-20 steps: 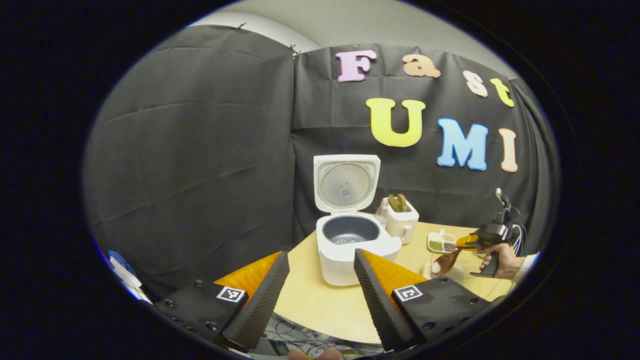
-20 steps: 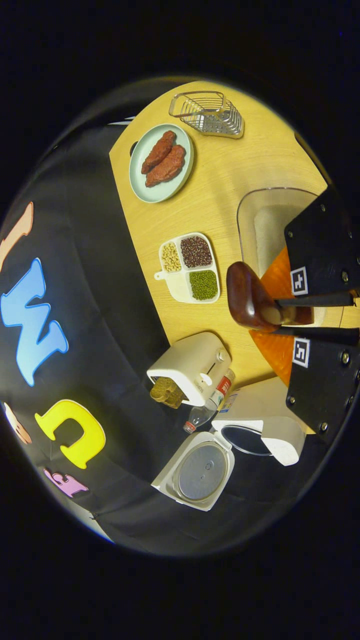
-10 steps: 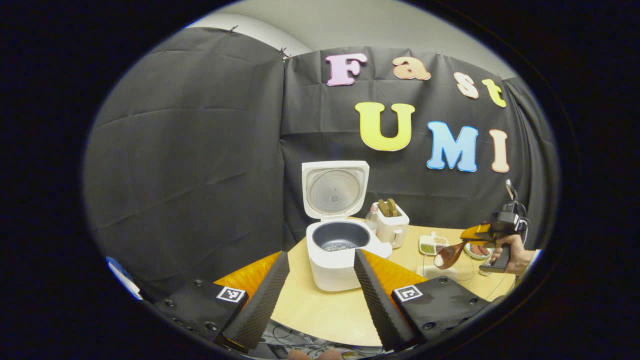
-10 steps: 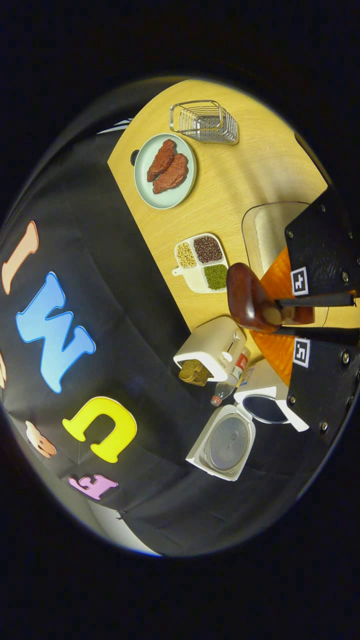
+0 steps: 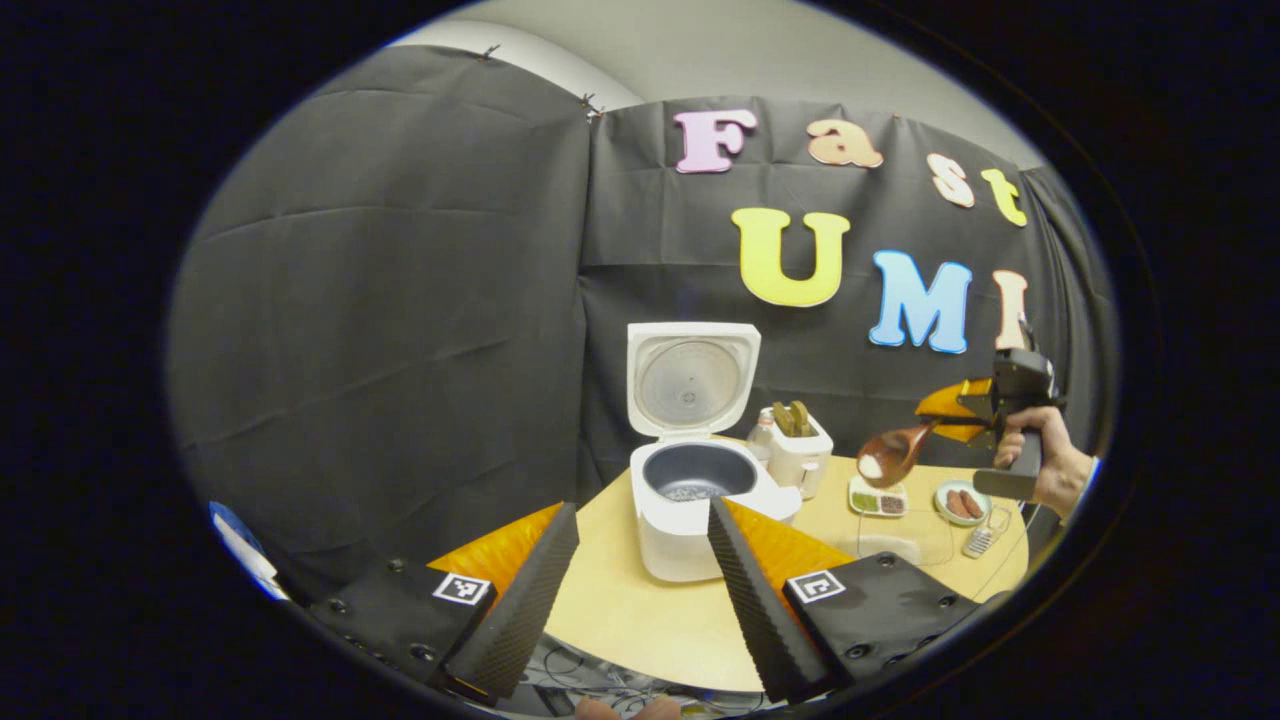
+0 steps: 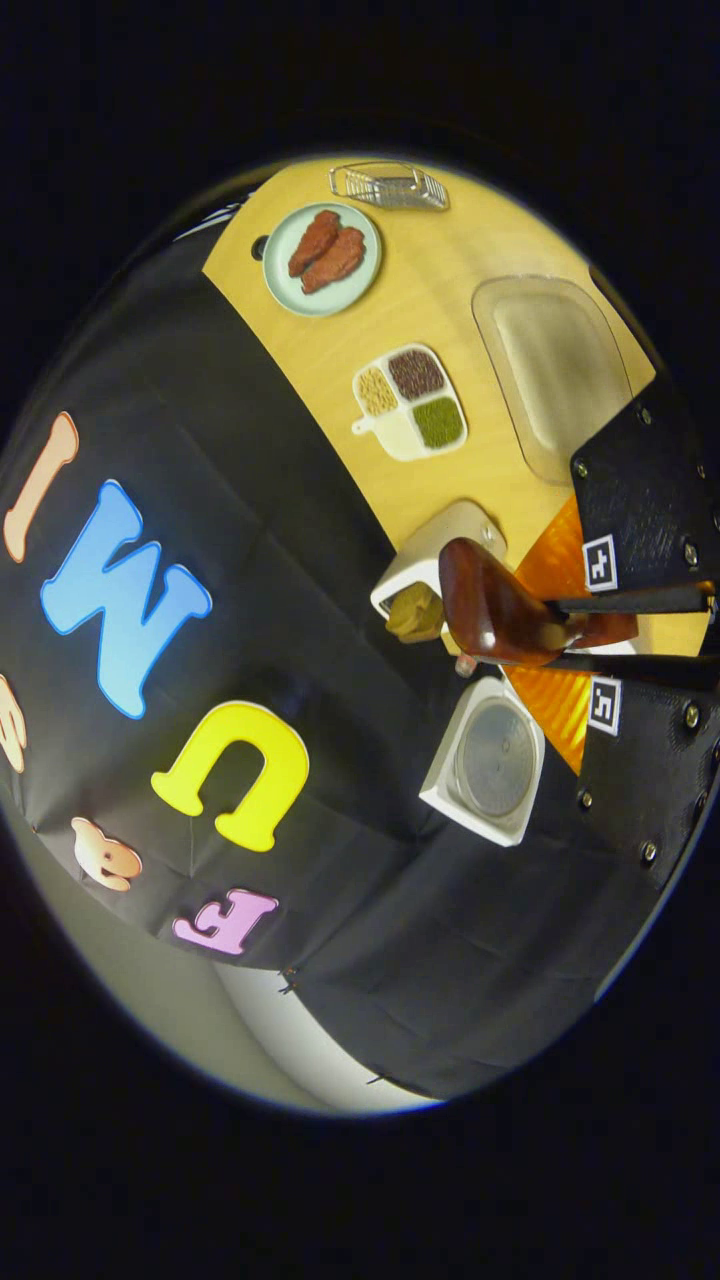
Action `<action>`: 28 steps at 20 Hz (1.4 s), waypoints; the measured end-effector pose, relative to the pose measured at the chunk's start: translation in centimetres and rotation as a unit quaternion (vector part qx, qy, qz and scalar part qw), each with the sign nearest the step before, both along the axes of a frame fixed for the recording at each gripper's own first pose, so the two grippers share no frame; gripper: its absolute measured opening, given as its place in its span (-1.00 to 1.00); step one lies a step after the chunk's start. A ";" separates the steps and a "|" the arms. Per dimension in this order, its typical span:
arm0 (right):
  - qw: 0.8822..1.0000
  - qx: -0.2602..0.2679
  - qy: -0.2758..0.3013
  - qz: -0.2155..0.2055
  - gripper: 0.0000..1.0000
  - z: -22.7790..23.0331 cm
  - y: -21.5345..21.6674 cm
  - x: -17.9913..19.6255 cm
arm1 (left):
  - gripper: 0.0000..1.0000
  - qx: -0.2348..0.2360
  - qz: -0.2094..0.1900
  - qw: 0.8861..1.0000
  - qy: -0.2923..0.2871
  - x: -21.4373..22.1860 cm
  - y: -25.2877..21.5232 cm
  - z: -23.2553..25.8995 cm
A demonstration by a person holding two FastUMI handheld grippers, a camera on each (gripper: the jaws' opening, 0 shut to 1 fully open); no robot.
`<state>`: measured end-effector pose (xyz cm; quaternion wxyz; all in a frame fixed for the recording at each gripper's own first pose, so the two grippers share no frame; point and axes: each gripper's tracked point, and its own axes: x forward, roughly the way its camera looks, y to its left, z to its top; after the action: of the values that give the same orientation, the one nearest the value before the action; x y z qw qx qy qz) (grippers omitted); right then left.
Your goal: Close the left gripper, press the button to open the rice cooker; take a wooden spoon from the chopstick holder with the right hand, scoop a spoonful of rice and pour it into the rice cooker, then put the wooden spoon back into the chopstick holder.
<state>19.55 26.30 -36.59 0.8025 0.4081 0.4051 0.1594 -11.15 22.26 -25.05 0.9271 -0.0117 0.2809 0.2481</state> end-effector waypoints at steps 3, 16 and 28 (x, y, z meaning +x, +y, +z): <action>1.000 0.010 -0.021 0.021 -0.67 1.1 5.4 1.8 | 0.86 0.007 0.013 1.000 0.000 -1.2 1.2 0.3; 0.958 -0.167 -0.151 0.179 -0.67 -6.4 24.0 3.2 | 0.84 0.010 0.070 0.997 0.021 -5.9 4.2 -0.1; 0.794 -0.351 -0.370 0.331 -0.67 -7.6 28.6 0.7 | 0.83 0.001 0.089 0.996 0.022 -7.0 5.5 -1.1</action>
<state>20.26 54.90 -44.19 0.8776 -0.1507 0.2158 0.4006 -18.17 27.72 -26.14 0.8948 -0.0307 0.2989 0.3302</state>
